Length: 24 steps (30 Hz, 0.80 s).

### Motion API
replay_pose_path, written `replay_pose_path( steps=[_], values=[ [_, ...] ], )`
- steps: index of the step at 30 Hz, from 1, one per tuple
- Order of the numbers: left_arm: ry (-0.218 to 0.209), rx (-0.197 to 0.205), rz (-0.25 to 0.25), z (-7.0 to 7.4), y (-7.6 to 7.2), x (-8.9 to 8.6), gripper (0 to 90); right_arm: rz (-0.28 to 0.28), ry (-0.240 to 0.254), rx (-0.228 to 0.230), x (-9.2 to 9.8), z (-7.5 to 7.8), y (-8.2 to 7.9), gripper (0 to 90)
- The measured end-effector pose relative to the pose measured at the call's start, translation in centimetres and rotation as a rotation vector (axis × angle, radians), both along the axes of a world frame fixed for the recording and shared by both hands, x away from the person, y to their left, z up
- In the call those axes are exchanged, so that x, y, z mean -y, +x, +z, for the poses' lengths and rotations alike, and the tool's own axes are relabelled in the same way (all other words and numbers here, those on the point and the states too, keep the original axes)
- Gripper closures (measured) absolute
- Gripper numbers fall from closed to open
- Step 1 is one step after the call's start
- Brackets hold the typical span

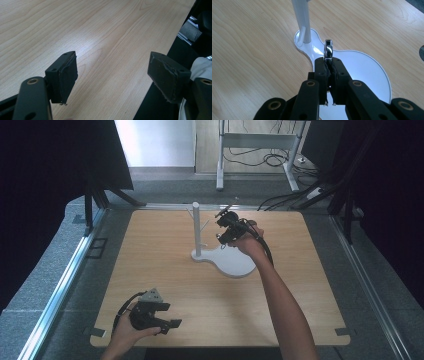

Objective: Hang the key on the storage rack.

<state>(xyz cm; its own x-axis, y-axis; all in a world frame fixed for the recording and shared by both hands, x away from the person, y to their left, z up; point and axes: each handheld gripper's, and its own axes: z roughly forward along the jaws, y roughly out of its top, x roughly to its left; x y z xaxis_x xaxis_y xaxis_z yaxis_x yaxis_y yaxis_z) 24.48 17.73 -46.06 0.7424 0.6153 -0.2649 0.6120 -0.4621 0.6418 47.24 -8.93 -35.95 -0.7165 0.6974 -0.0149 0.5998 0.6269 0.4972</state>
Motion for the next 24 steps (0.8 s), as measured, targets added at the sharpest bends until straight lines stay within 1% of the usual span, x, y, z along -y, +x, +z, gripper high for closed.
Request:
replay_pose_path(
  steps=[8, 12, 15, 19, 24],
  values=[
    [0.0, -0.001, 0.0, 0.0, 0.0, 0.0, 24.5, -0.002, -0.011, 0.003, -0.5, 0.1, 0.8, 84.7],
    [-0.001, 0.001, 0.003, 0.0, 0.0, -0.2, 24.5, 0.006, -0.018, 0.006, -1.0, 0.1, 1.3, 84.7],
    [-0.003, 0.0, 0.005, 0.0, 0.0, -0.3, 24.5, 0.001, -0.039, 0.018, -1.5, 0.1, 1.6, 84.7],
    [-0.007, -0.001, 0.005, 0.0, 0.0, -0.3, 24.5, 0.0, -0.039, 0.022, -1.5, 0.2, 2.0, 84.7],
    [-0.012, 0.0, 0.003, 0.1, 0.0, -0.3, 24.5, -0.013, -0.038, 0.017, -1.5, 0.4, 2.7, 84.7]
  ],
)
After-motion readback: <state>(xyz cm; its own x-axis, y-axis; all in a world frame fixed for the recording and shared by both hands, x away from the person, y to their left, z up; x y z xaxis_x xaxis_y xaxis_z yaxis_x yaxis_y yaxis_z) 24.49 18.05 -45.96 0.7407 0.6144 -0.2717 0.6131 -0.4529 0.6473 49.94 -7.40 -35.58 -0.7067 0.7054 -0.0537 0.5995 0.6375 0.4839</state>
